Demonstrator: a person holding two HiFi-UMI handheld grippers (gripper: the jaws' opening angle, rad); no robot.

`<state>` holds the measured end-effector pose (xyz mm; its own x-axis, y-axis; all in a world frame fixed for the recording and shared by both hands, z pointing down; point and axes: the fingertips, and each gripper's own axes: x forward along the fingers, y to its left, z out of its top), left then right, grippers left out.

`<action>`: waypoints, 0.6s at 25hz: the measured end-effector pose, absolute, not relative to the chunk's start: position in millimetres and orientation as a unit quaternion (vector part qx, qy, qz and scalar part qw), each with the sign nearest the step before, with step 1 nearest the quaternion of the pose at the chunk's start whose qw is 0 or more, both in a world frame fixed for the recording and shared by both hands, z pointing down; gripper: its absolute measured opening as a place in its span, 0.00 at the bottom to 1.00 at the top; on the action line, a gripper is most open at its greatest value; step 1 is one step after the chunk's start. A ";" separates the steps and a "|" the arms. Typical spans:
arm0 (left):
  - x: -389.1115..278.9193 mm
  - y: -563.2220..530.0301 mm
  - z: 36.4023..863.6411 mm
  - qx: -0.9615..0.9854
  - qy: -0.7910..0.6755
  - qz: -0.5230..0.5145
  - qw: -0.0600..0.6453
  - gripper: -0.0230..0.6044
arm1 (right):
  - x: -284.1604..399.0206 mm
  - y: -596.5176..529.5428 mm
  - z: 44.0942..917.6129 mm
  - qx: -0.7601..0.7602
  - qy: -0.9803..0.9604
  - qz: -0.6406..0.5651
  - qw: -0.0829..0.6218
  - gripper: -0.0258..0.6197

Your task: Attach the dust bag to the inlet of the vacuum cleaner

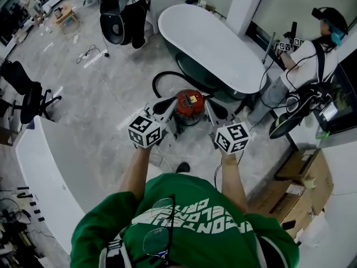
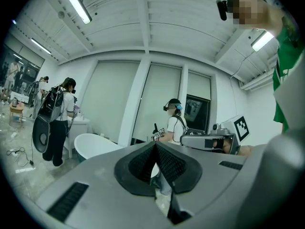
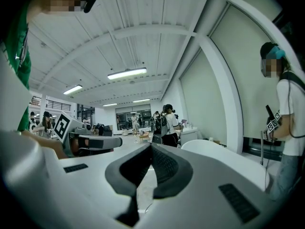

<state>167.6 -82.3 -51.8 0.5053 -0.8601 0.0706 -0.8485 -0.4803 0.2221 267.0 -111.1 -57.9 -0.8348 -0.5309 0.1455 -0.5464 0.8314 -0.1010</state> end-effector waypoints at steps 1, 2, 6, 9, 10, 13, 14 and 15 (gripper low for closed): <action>168.1 -82.4 -51.5 0.859 -0.498 -0.024 0.115 0.04 | 267.3 -110.9 -58.0 0.281 -0.956 0.070 0.055 0.05; 169.6 -81.9 -50.5 0.858 -0.500 -0.023 0.116 0.04 | 268.7 -110.2 -57.5 0.280 -0.956 0.070 0.054 0.05; 176.1 -81.2 -49.2 0.857 -0.502 -0.021 0.117 0.04 | 274.3 -110.5 -56.4 0.278 -0.957 0.069 0.054 0.05; 173.1 -84.3 -50.9 0.856 -0.504 -0.021 0.115 0.04 | 272.1 -115.0 -57.2 0.279 -0.956 0.067 0.052 0.05; 172.6 -85.2 -51.2 0.856 -0.504 -0.020 0.115 0.04 | 271.8 -116.7 -57.1 0.280 -0.956 0.067 0.052 0.05; 172.5 -85.7 -52.3 0.857 -0.502 -0.017 0.114 0.04 | 271.9 -120.5 -58.0 0.281 -0.956 0.070 0.051 0.05; 172.4 -85.7 -52.5 0.857 -0.503 -0.017 0.114 0.04 | 272.0 -121.6 -58.9 0.281 -0.956 0.070 0.050 0.05; 172.2 -85.8 -52.6 0.856 -0.504 -0.016 0.114 0.04 | 271.9 -122.7 -59.7 0.281 -0.956 0.071 0.049 0.05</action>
